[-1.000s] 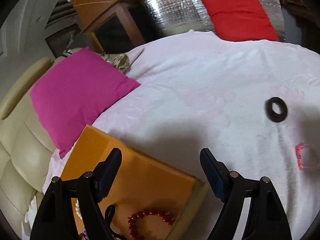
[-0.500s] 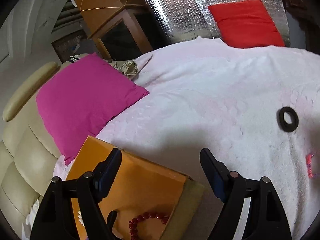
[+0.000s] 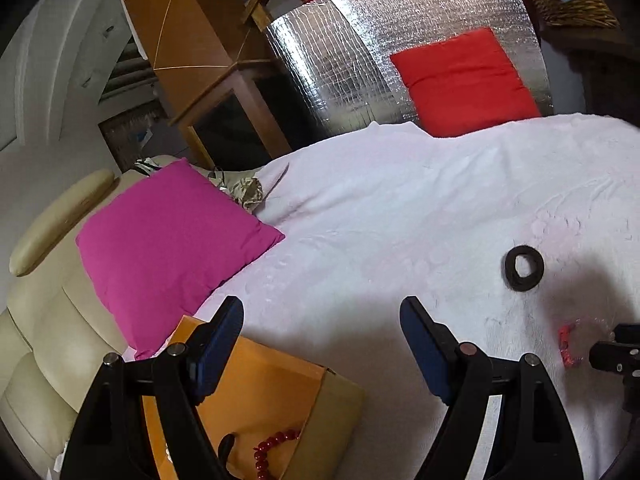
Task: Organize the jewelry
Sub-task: 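Close the left tool on the black rubber disc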
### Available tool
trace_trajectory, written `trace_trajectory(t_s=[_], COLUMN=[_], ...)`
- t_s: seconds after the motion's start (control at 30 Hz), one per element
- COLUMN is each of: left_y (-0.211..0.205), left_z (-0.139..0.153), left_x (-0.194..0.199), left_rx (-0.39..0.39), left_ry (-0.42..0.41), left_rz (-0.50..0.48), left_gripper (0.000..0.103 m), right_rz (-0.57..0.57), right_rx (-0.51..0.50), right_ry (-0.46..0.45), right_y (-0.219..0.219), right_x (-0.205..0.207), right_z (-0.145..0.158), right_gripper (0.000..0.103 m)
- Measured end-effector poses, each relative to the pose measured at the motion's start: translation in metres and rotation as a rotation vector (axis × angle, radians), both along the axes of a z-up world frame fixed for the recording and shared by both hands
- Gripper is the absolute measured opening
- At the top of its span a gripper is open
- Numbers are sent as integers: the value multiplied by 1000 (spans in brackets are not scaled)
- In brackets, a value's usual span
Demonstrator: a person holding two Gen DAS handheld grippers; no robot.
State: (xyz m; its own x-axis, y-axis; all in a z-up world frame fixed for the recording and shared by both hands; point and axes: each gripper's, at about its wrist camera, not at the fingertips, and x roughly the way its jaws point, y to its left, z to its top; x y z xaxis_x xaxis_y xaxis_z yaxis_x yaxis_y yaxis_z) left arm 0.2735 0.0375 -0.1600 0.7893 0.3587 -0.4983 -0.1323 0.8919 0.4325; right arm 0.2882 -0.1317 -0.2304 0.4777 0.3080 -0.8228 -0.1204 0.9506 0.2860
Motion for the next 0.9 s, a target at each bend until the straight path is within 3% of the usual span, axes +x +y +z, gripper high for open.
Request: trace_trajectory(t_s=[0.2, 0.67, 0.9], left_y=[3, -11, -26], left_z=[-1, -2, -1], left_x=[-2, -1, 2], left_rx=[-14, -3, -41], left_ry=[8, 13, 10], left_rz=[18, 6, -21], left_gripper=[81, 81, 81], right_rz=[-3, -7, -16], right_rx=[-58, -59, -19], right_ry=[-36, -19, -1], right_y=[2, -30, -49], right_x=[1, -4, -11], right_z=[0, 1, 2], right_gripper=[15, 13, 13])
